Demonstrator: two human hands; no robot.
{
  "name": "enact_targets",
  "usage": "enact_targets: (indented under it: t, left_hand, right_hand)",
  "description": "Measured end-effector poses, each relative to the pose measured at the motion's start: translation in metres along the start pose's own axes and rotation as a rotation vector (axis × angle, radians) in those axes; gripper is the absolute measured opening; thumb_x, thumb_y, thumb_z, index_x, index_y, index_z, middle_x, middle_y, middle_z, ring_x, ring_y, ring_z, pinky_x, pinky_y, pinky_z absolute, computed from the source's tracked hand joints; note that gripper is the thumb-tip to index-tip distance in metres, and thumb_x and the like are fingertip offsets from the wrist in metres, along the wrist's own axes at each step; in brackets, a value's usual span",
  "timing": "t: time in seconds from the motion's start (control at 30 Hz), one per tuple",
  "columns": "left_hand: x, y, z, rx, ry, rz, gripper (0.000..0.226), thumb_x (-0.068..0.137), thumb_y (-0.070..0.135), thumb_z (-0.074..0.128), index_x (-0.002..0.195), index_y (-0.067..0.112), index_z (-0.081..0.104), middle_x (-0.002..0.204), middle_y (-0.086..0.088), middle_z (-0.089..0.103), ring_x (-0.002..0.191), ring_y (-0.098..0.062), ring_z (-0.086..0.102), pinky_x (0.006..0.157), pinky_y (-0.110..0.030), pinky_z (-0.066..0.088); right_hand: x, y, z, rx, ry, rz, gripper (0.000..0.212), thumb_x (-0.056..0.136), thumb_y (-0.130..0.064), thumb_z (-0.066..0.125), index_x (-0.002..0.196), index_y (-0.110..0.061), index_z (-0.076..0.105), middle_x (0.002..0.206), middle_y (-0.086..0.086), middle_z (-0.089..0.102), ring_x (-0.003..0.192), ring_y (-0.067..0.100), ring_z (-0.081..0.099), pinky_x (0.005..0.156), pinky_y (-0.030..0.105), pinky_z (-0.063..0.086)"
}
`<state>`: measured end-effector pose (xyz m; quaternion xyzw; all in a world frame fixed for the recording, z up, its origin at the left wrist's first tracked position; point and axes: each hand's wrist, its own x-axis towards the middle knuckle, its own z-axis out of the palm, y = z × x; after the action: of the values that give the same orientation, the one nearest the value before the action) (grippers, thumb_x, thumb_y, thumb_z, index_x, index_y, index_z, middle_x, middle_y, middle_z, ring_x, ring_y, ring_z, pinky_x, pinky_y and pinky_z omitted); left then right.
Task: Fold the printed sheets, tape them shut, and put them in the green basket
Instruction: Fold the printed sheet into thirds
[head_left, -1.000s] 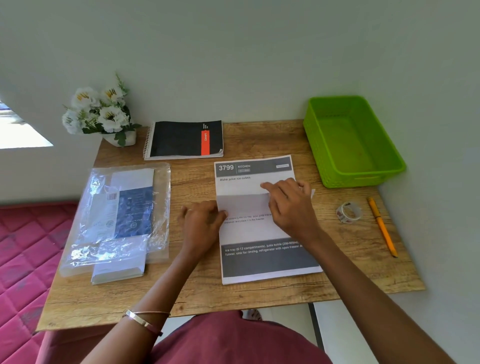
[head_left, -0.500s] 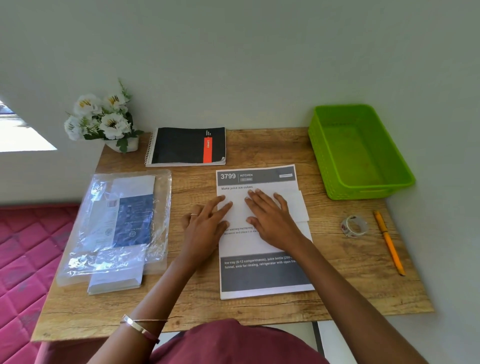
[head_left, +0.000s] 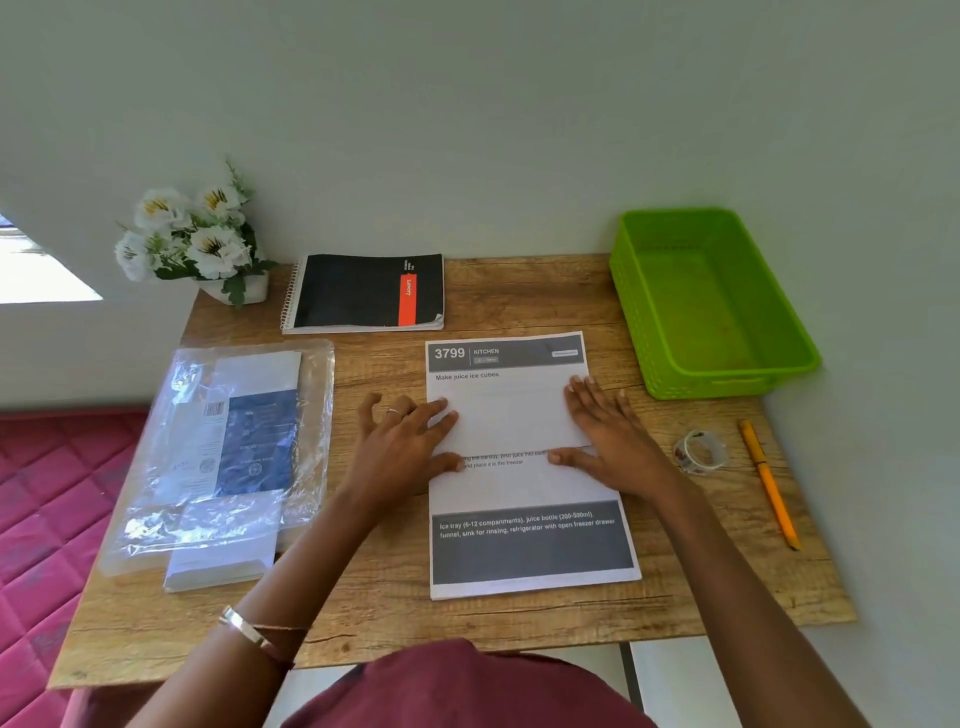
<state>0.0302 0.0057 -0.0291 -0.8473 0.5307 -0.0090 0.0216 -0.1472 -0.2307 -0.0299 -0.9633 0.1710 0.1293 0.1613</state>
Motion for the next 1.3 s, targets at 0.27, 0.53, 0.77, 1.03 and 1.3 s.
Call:
enact_targets:
  t: [0.27, 0.53, 0.77, 1.03, 1.3]
  left_hand:
    - [0.008, -0.001, -0.019, 0.001, 0.394, 0.14, 0.034, 0.094, 0.038, 0.043, 0.082, 0.021, 0.07, 0.085, 0.005, 0.073, 0.097, -0.019, 0.065, 0.106, -0.058, 0.014]
    - [-0.001, 0.018, -0.055, -1.059, 0.56, -0.351, 0.01, 0.093, 0.027, 0.054, 0.093, 0.017, 0.054, 0.082, 0.013, 0.062, 0.074, 0.003, 0.062, 0.056, -0.011, 0.048]
    - [-0.02, 0.02, -0.041, -1.51, 0.213, -0.582, 0.054, 0.083, 0.003, 0.065, 0.126, 0.032, 0.048, 0.102, 0.0, 0.064, 0.087, -0.014, 0.067, 0.065, -0.03, 0.058]
    - [-0.023, 0.021, -0.011, -1.033, 0.199, -0.587, 0.04, 0.083, 0.013, 0.068, 0.122, 0.019, 0.06, 0.113, 0.005, 0.063, 0.088, -0.009, 0.059, 0.081, -0.027, 0.051]
    - [-0.024, 0.023, 0.012, -0.754, 0.208, -0.444, 0.052, 0.085, 0.022, 0.066, 0.134, 0.017, 0.05, 0.14, -0.001, 0.046, 0.126, -0.02, 0.041, 0.102, -0.03, 0.032]
  right_hand:
    - [-0.002, 0.0, -0.003, 0.188, 0.14, -0.047, 0.068, 0.096, -0.04, 0.049, 0.149, -0.009, 0.02, 0.156, 0.001, 0.005, 0.147, 0.017, 0.003, 0.117, 0.034, -0.003]
    - [-0.025, -0.029, -0.013, 1.11, 0.633, 0.207, 0.02, 0.084, -0.021, 0.071, 0.082, -0.002, 0.065, 0.081, 0.022, 0.066, 0.073, 0.023, 0.063, 0.064, 0.038, 0.053]
    - [-0.023, -0.035, -0.004, 1.184, 0.662, 0.413, 0.022, 0.086, -0.017, 0.069, 0.102, -0.003, 0.064, 0.086, 0.007, 0.071, 0.043, 0.018, 0.064, 0.043, 0.027, 0.052]
    - [-0.022, -0.038, 0.014, 0.712, 0.647, 0.348, 0.031, 0.09, -0.018, 0.064, 0.119, -0.006, 0.061, 0.082, 0.01, 0.068, 0.051, 0.021, 0.064, 0.047, 0.031, 0.055]
    - [-0.021, -0.041, 0.02, 0.423, 0.766, 0.253, 0.03, 0.089, -0.015, 0.066, 0.112, 0.004, 0.064, 0.095, 0.018, 0.071, 0.084, 0.029, 0.067, 0.074, 0.027, 0.047]
